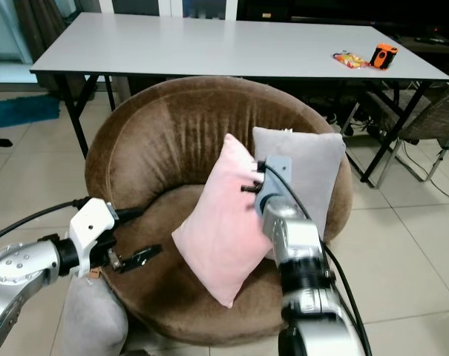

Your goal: Move the pillow to the sofa from floor

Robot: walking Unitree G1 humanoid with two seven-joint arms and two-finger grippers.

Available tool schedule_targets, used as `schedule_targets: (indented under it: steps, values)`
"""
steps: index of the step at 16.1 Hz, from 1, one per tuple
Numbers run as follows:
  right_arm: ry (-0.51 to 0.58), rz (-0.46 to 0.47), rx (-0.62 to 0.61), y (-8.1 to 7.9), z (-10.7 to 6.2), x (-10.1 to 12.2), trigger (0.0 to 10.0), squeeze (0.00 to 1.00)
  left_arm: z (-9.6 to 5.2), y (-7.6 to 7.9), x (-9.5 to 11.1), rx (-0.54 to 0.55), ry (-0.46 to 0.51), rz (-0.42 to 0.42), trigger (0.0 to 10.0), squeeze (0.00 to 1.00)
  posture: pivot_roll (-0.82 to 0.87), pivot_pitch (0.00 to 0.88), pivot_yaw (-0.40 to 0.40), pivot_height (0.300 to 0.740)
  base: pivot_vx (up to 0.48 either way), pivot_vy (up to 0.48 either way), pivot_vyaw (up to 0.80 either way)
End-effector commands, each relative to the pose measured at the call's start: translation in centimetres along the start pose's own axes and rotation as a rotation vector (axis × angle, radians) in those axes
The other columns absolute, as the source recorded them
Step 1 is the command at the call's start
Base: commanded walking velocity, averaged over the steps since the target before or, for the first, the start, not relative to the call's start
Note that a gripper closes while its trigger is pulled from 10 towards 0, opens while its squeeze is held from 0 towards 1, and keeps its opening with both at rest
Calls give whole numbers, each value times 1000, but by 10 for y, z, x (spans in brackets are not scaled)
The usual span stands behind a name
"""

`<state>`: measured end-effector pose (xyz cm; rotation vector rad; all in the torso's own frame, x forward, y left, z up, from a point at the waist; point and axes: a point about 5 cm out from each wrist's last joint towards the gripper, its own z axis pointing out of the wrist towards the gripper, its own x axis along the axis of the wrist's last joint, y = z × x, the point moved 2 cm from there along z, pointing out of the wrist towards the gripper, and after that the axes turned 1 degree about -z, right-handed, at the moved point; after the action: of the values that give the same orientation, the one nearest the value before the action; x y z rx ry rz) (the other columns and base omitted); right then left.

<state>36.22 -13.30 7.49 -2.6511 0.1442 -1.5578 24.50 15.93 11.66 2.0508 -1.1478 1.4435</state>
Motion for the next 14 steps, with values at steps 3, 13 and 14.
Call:
schedule_targets:
  steps: [3, 13, 14]
  values:
    - [138, 101, 62, 5, 9, 15, 10000, 1000, 0, 1, 3, -13, -2, 11, 10000, 0, 55, 0, -49, 740, 0, 0, 0]
    - [414, -133, 115, 19, -15, 54, 10000, 0, -16, -20, 8, 426, 130, -44, 10000, 0, 32, 0, -49, 740, 0, 0, 0]
    - [425, -129, 136, 14, -24, 51, 10000, 0, -19, -21, 7, 463, 130, -53, 10000, 0, 34, 0, -54, 740, 0, 0, 0]
